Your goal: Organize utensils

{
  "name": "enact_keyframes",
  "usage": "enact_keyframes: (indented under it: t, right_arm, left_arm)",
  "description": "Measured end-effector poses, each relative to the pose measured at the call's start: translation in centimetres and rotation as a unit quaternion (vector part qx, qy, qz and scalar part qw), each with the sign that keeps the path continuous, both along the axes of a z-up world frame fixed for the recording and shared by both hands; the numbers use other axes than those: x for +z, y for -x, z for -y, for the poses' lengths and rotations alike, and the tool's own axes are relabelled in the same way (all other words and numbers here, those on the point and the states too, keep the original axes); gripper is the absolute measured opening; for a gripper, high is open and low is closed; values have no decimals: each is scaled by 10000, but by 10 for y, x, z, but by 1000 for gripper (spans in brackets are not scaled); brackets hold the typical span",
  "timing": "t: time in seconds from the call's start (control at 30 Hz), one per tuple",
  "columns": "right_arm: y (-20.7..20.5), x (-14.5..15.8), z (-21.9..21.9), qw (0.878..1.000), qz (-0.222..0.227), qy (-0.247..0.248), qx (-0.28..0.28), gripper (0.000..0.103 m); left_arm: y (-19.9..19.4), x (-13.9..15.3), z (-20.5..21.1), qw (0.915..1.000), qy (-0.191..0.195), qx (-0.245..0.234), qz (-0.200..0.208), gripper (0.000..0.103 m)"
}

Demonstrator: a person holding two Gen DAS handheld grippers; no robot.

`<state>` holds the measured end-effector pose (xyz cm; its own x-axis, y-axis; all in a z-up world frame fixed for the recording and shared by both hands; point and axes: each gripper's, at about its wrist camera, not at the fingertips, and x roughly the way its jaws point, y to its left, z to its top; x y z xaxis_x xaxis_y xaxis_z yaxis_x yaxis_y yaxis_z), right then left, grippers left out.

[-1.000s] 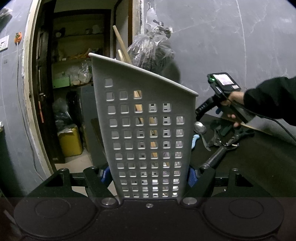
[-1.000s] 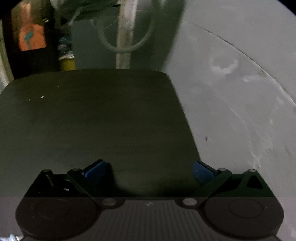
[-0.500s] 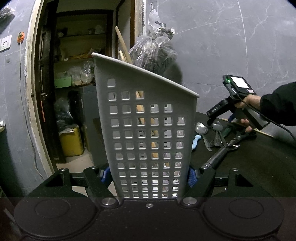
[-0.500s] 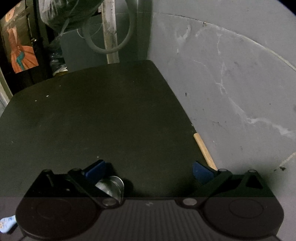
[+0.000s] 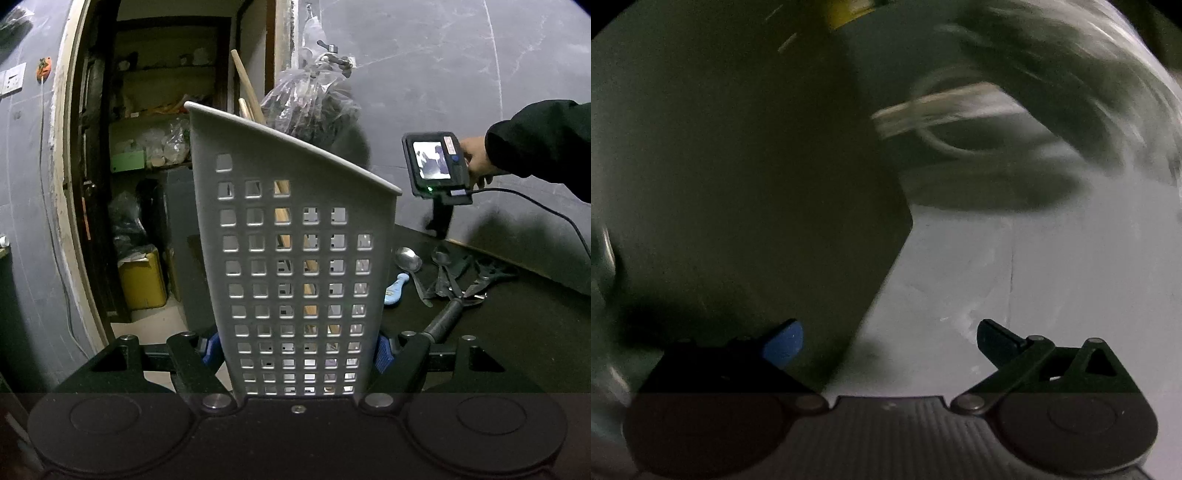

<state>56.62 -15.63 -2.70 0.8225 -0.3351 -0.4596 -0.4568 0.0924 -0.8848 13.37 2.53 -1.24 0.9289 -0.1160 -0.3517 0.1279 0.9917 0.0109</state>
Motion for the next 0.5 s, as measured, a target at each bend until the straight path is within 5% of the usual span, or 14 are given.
enact_keyframes:
  t: [0.17, 0.5]
  right_arm:
    - [-14, -17, 19, 9956, -361, 859, 58, 102]
    - [-19, -32, 39, 9927, -341, 1147, 129, 102]
  left_arm:
    - [-1, 0, -1, 10000, 16, 9, -2, 75]
    - [-6, -2, -2, 10000, -7, 72, -22, 76]
